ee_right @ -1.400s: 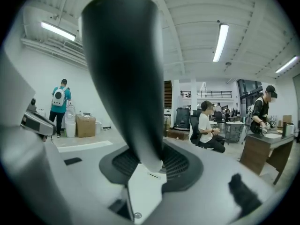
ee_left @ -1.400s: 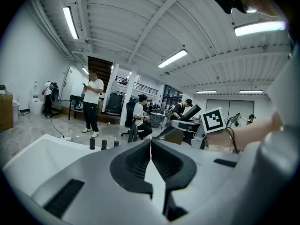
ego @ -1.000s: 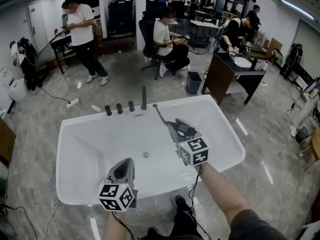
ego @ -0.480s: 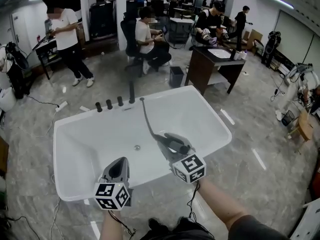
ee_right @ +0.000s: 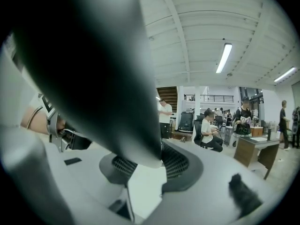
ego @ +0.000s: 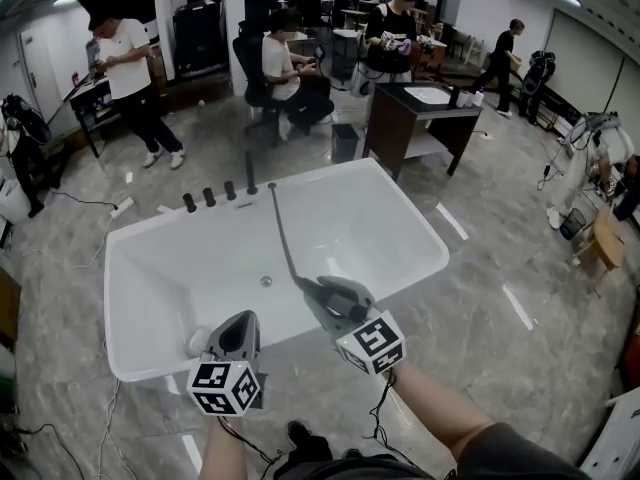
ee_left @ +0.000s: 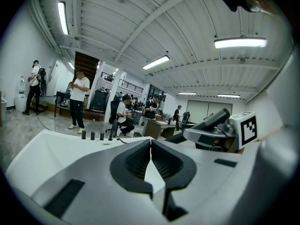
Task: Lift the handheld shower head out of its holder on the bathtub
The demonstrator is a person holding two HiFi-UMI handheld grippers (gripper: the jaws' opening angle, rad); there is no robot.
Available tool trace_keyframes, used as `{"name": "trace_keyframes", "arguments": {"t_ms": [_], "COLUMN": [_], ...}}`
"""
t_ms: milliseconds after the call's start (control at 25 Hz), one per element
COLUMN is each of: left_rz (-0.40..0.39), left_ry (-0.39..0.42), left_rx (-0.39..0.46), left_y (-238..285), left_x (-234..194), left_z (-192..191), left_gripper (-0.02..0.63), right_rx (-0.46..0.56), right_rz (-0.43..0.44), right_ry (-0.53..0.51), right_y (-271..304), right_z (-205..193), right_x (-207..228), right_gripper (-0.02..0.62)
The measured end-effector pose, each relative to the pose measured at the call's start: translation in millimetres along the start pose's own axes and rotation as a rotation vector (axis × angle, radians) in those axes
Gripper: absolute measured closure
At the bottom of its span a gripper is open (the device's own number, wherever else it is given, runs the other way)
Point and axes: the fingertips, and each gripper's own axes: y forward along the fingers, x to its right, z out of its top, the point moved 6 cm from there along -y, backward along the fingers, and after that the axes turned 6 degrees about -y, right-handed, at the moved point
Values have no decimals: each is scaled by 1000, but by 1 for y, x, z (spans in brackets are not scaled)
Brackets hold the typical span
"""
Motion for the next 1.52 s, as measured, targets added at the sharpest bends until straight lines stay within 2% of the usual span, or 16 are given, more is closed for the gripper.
{"name": "trace_keyframes", "arguments": {"t_ms": [200,520,960,1520], "left_rz": [6,14,30,14], "left_ry": [10,14,13,25], "left_rx": [10,6,5,-18], "left_y": [-22,-55,-76,-74], "left_x": [33,70,91,91], "left_z": [-1,-31,-45,-56], "left_gripper": [591,591,591,591], "right_rx": [4,1,-23,-61], "right_rz": [41,93,15,-41], "right_ry": [-15,-3,74,113], "right_y": [-35,-84,-109,-108], "right_z": [6,-7,-25,-42], "right_x": [-16,-58,-60,-62], "right_gripper": [453,453,453,453]}}
